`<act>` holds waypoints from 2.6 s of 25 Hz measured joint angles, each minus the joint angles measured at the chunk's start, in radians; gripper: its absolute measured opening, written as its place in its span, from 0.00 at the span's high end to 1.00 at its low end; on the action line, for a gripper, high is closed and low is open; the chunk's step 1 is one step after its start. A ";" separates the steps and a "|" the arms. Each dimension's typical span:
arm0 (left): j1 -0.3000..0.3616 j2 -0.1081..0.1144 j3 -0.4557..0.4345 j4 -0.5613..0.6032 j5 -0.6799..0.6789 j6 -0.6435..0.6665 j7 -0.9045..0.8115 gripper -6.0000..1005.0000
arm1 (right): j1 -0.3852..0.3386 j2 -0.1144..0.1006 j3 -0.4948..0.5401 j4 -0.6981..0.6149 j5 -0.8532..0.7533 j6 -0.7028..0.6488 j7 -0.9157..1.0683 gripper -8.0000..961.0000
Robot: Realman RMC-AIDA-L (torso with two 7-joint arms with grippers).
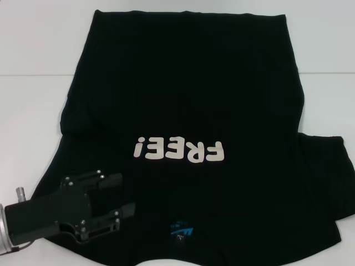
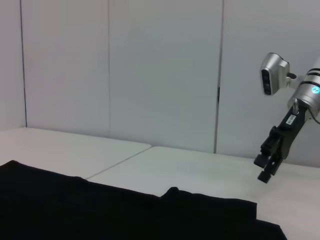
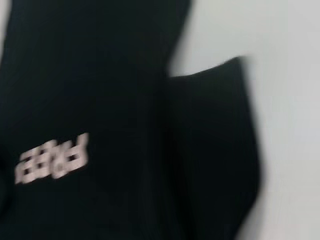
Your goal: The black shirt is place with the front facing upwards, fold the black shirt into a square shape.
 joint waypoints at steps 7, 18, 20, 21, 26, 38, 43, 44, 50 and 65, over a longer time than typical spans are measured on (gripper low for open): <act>-0.006 0.002 -0.001 -0.007 0.001 -0.004 0.001 0.36 | 0.044 -0.002 0.009 0.064 -0.093 0.082 0.033 0.05; 0.000 0.001 -0.009 -0.007 0.001 -0.005 0.002 0.36 | 0.100 -0.026 -0.002 0.242 -0.095 0.175 0.033 0.05; 0.000 0.001 -0.010 -0.008 0.001 -0.006 0.002 0.36 | 0.102 -0.027 -0.002 0.265 -0.095 0.194 0.030 0.05; 0.000 0.001 -0.010 -0.008 0.001 -0.007 0.002 0.36 | 0.104 -0.028 -0.002 0.276 -0.095 0.202 0.029 0.05; -0.001 0.001 -0.011 -0.008 0.000 -0.008 0.002 0.36 | 0.109 -0.024 -0.011 0.296 -0.093 0.217 0.026 0.05; -0.005 0.001 -0.011 -0.009 -0.004 -0.015 0.002 0.36 | 0.136 -0.016 -0.014 0.331 -0.088 0.225 0.014 0.05; -0.006 0.001 -0.011 -0.009 -0.004 -0.019 0.002 0.36 | 0.147 -0.013 -0.017 0.338 -0.087 0.231 0.013 0.05; -0.006 0.001 -0.011 -0.009 -0.004 -0.019 0.002 0.36 | 0.147 -0.013 -0.019 0.341 -0.087 0.235 0.013 0.05; -0.006 0.001 -0.011 -0.008 -0.005 -0.020 0.002 0.36 | 0.148 -0.014 -0.022 0.355 -0.084 0.243 0.011 0.05; -0.006 -0.003 -0.011 -0.007 -0.005 -0.031 0.002 0.36 | 0.149 -0.013 -0.017 0.365 -0.078 0.255 0.005 0.05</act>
